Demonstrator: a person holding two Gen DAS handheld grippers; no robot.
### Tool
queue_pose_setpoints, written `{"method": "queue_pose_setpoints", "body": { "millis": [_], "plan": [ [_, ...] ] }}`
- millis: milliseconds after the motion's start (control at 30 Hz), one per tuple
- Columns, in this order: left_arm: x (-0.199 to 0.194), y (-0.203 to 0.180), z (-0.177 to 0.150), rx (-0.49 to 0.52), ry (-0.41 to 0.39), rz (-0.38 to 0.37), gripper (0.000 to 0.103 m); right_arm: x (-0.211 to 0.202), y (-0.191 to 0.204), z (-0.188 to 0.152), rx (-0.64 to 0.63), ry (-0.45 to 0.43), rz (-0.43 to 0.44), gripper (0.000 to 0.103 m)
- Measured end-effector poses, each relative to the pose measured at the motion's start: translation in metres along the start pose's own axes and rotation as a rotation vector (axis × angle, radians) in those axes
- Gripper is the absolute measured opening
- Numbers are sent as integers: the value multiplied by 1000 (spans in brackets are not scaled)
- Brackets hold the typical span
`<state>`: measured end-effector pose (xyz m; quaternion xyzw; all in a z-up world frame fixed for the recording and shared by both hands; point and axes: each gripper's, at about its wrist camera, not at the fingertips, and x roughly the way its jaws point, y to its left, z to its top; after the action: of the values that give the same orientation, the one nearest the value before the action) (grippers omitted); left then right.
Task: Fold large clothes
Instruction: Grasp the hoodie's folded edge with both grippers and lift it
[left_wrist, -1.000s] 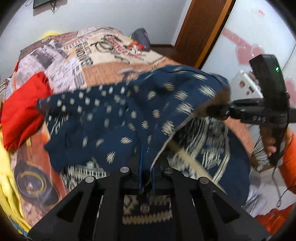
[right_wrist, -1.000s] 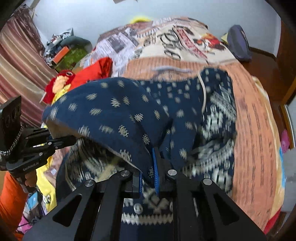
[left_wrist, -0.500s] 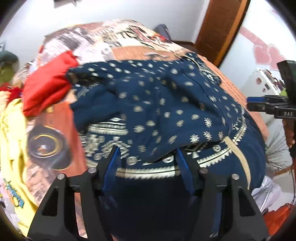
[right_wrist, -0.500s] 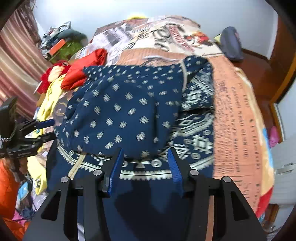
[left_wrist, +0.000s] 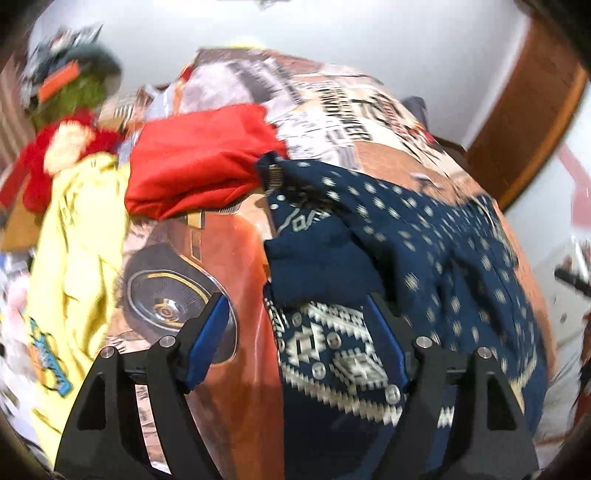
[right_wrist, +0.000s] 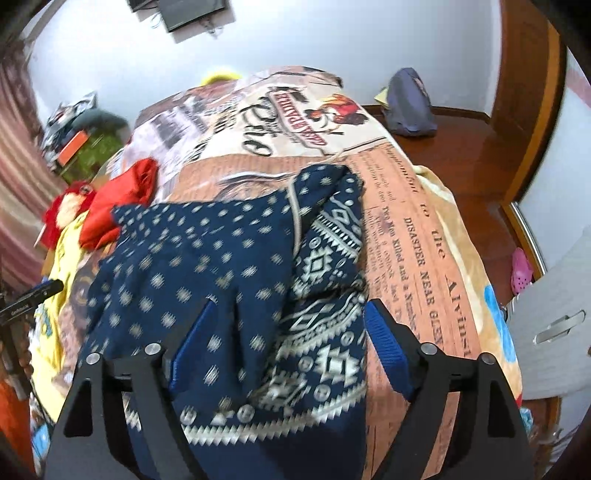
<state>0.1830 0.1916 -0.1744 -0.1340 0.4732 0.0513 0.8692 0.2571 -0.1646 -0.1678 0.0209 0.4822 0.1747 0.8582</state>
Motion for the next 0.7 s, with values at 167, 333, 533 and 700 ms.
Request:
{"method": "queue_pose_setpoints", "body": {
  "millis": [167, 333, 533, 700],
  "plan": [
    [49, 24, 17, -155, 74, -93, 74, 33, -19, 12, 55, 50, -9, 80],
    [93, 30, 26, -207, 129, -155, 74, 69, -41, 22, 143, 114, 2, 80],
    [136, 40, 37, -280, 176, -231, 74, 103, -57, 36, 220, 141, 43, 80],
    [162, 33, 48, -274, 177, -259, 74, 121, -61, 47, 239, 116, 81, 80]
  ]
}}
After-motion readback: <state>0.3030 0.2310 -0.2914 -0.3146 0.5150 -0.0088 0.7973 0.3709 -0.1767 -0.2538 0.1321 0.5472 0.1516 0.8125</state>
